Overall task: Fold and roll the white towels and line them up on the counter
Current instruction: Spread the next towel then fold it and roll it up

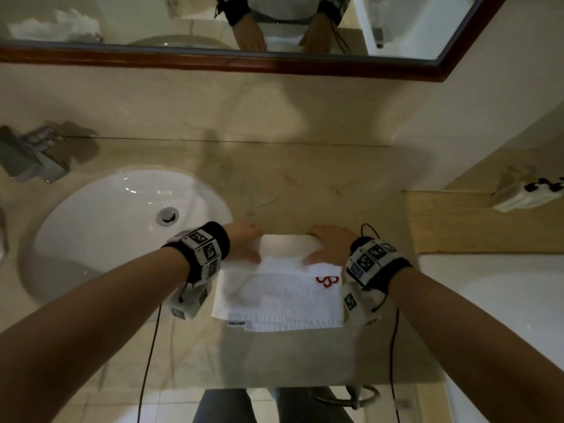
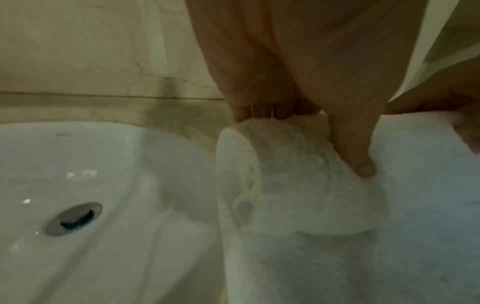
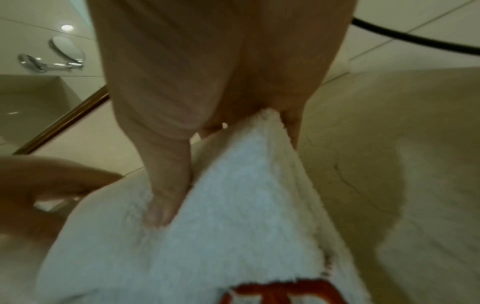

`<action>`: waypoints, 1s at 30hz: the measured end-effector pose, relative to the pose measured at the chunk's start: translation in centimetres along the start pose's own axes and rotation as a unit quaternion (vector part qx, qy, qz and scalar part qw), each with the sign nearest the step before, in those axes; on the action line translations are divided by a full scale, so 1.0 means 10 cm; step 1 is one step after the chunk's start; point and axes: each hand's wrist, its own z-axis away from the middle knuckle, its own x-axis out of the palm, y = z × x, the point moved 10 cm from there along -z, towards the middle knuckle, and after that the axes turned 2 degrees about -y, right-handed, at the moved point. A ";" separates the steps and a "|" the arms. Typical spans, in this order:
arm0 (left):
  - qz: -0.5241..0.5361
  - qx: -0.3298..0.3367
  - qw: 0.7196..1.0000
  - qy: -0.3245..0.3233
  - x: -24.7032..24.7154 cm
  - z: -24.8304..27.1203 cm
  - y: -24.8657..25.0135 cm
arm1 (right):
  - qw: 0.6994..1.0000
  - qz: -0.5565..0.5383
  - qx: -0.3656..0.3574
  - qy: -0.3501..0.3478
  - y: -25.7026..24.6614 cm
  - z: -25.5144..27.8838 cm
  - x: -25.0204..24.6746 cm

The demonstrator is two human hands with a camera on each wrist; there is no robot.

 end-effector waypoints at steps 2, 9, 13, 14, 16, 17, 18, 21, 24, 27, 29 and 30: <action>0.006 0.008 1.000 -0.003 0.02 0.01 0.03 | 0.999 0.007 -0.016 0.026 -0.01 0.03 -0.02; -0.129 0.041 0.976 0.170 -0.33 0.13 0.08 | 0.955 0.162 -0.067 0.238 -0.17 0.08 -0.33; -0.101 0.083 0.980 0.152 -0.14 0.21 0.28 | 0.946 0.180 -0.085 0.254 -0.16 0.14 -0.06; -0.054 0.080 0.985 0.143 -0.13 0.24 0.27 | 0.947 0.174 -0.090 0.253 -0.15 0.15 -0.02; 0.044 0.062 0.987 0.142 -0.22 0.26 0.14 | 0.959 0.130 -0.094 0.235 -0.14 0.18 -0.05; 0.081 0.051 0.988 0.124 -0.23 0.24 0.08 | 0.966 0.095 -0.096 0.219 -0.12 0.16 -0.08; 0.098 0.042 0.989 0.104 -0.23 0.21 0.05 | 0.973 0.050 -0.102 0.200 -0.10 0.15 -0.12; 0.118 0.021 0.990 0.078 -0.21 0.13 0.00 | 0.986 -0.073 -0.091 0.118 -0.01 0.07 -0.21; 0.143 -0.013 0.987 0.078 -0.21 0.10 -0.07 | 0.992 -0.091 -0.038 0.084 0.12 0.02 -0.28; 0.069 -0.047 0.994 0.073 -0.14 0.13 -0.15 | 0.997 -0.057 0.020 0.042 0.24 -0.02 -0.18; 0.064 -0.071 0.994 0.047 0.01 0.17 -0.22 | 0.999 -0.034 0.035 0.007 0.30 -0.03 -0.02; 0.089 -0.076 0.993 0.033 0.10 0.19 -0.24 | 0.998 -0.044 0.038 -0.005 0.32 -0.02 0.07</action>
